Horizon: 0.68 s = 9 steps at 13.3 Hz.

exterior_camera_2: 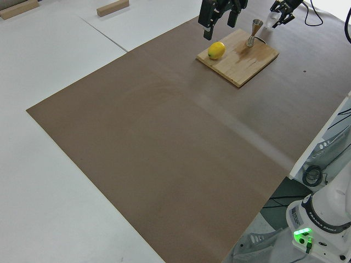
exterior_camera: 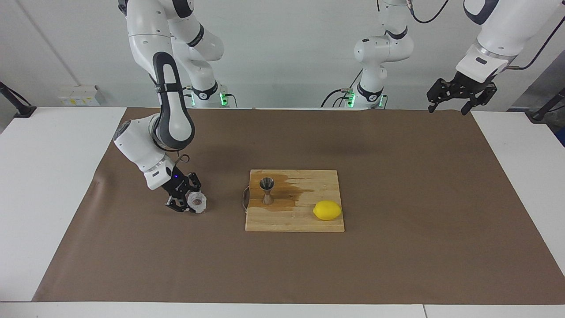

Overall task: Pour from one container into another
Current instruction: 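Tilt the clear cup upright and carry it back to its spot, then lower the clear cup and open the right gripper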

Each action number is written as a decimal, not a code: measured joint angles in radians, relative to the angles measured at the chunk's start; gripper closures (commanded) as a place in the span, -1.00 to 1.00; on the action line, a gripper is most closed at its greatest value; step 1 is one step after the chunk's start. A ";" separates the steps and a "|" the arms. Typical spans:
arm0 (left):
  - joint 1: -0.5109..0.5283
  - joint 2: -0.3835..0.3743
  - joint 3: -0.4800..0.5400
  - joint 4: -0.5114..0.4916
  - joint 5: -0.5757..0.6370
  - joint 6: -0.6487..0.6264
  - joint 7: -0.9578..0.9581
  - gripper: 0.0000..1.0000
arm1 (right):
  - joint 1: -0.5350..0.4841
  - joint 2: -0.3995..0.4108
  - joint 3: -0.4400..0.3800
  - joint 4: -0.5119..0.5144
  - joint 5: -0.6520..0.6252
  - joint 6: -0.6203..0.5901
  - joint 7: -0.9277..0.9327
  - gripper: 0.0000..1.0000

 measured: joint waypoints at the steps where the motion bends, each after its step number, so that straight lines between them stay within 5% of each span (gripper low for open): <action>1: 0.000 0.000 0.000 0.000 0.000 0.000 0.000 -1.00 | 0.002 0.002 0.000 -0.001 0.035 0.005 -0.046 -0.79; 2: 0.000 0.000 0.000 0.000 0.000 0.000 0.000 -1.00 | 0.002 0.002 0.000 -0.002 0.052 0.006 -0.072 -1.00; 9: 0.000 0.000 0.000 0.000 0.000 0.000 0.000 -1.00 | 0.003 -0.036 0.000 -0.002 0.058 -0.010 -0.076 -1.00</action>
